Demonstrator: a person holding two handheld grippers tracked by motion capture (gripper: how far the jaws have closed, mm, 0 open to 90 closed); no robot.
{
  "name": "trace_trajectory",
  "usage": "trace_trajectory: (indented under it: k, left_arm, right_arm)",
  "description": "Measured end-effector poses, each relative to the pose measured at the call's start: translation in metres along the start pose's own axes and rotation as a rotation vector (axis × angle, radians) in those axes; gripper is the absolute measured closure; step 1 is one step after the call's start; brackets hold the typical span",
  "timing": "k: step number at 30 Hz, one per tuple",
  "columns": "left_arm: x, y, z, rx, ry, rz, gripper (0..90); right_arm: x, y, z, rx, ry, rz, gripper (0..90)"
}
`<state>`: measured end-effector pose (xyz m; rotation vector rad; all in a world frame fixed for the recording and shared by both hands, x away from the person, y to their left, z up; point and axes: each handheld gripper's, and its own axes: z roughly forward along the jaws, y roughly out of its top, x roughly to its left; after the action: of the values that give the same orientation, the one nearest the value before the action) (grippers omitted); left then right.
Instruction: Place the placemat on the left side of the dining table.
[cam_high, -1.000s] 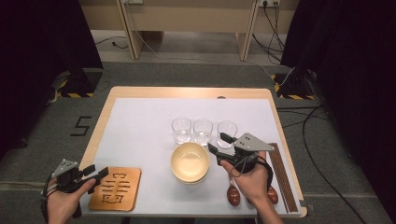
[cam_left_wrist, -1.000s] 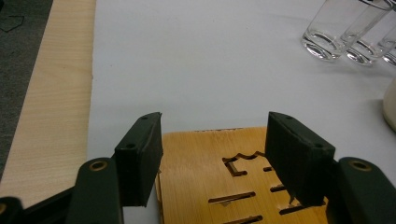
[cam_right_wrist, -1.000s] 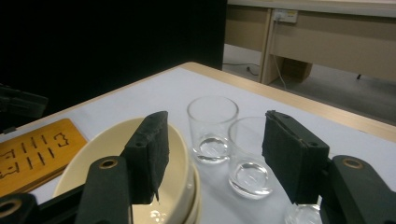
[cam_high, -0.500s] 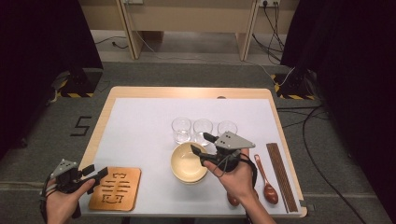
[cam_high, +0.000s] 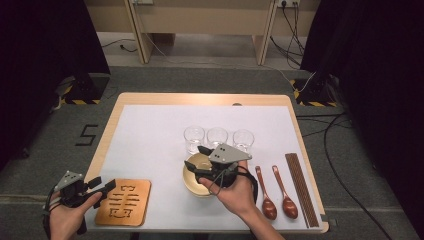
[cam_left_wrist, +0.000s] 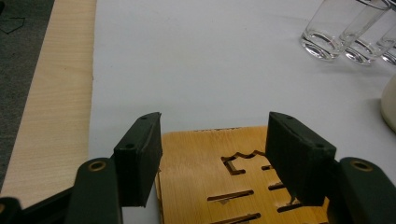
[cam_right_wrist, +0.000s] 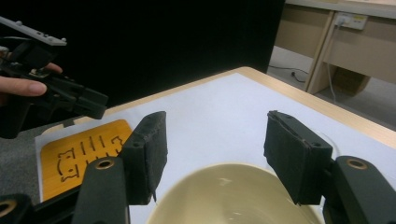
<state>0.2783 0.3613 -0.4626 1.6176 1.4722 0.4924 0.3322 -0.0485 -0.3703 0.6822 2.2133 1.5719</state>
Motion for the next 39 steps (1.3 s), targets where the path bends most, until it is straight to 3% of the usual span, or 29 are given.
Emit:
trace_trajectory:
  k: [16, 17, 22, 23, 30, 39]
  left_arm:
    - [0.000, -0.001, -0.001, 0.012, -0.006, -0.004, 35.5]
    - [0.000, -0.001, -0.001, 0.014, -0.006, -0.005, 35.5]
    - [0.002, -0.004, -0.001, 0.025, -0.009, -0.017, 35.4]
    - [0.002, -0.005, -0.001, 0.026, -0.008, -0.020, 35.4]
    - [0.005, -0.009, -0.002, 0.030, -0.010, -0.038, 35.4]
    - [0.009, -0.015, 0.000, 0.054, -0.009, -0.060, 35.4]
  right_arm:
    - [0.047, 0.003, 0.043, 0.039, 0.130, -0.046, 40.0]
    - [0.051, 0.003, 0.045, 0.053, 0.139, -0.032, 40.0]
    - [0.064, -0.001, 0.061, 0.071, 0.182, -0.072, 39.8]
    - [0.067, -0.002, 0.064, 0.082, 0.191, -0.057, 39.7]
    - [0.082, -0.020, 0.087, 0.146, 0.250, -0.073, 39.1]
    - [0.093, -0.049, 0.115, 0.246, 0.308, -0.029, 37.4]
